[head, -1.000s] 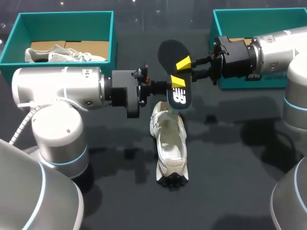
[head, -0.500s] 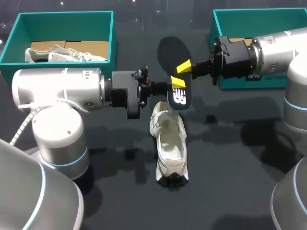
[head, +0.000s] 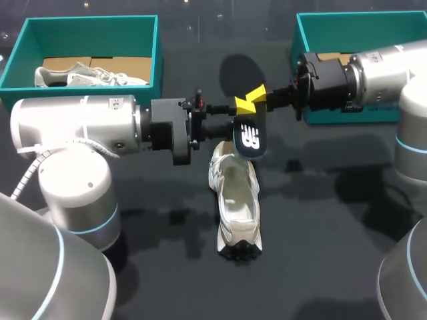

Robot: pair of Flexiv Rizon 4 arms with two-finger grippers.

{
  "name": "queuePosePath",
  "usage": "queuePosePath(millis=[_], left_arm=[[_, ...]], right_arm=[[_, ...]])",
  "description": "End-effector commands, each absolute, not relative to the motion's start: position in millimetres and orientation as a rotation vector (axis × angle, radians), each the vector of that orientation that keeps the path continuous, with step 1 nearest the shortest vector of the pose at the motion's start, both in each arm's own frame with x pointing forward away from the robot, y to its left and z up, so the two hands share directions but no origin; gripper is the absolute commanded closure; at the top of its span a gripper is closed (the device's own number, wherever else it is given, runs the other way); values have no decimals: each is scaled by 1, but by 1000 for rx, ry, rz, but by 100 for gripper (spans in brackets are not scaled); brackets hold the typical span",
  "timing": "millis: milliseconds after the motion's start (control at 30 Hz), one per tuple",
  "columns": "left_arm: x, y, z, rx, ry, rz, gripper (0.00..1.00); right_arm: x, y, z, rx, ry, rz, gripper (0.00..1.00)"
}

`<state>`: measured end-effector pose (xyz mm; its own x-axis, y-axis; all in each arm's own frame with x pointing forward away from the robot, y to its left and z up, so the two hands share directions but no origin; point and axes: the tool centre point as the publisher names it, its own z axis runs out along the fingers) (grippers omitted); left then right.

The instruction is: Take the shoe out of the shoebox, open the shoe tongue, remove and reinsert the insole, then place the shoe into the shoebox

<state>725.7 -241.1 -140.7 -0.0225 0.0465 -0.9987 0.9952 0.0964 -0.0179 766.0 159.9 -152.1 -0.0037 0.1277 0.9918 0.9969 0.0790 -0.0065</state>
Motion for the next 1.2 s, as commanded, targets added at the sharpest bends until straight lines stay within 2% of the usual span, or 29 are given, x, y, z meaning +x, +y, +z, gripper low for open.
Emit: queuePosePath(millis=[33, 233, 800, 1000, 1100, 1200], left_arm=[[724, -209, -129, 1181, 1329, -1147, 0], [748, -175, -116, 1365, 1261, -1126, 0], [750, -176, -113, 1381, 1258, -1140, 0], [790, -164, -97, 1593, 1426, -977, 0], [811, -157, -94, 1869, 1643, -777, 0], [817, -150, -85, 1838, 1618, -694, 0]], right_arm=[[760, 155, -156, -1254, -1323, -1094, 100], [755, 150, -160, -1275, -1299, -1096, 100], [756, 149, -162, -1277, -1284, -1074, 100], [749, 152, -180, -1255, -1215, -1043, 100], [744, 153, -184, -1262, -1194, -1046, 100], [741, 154, -187, -1284, -1190, -1046, 100]])
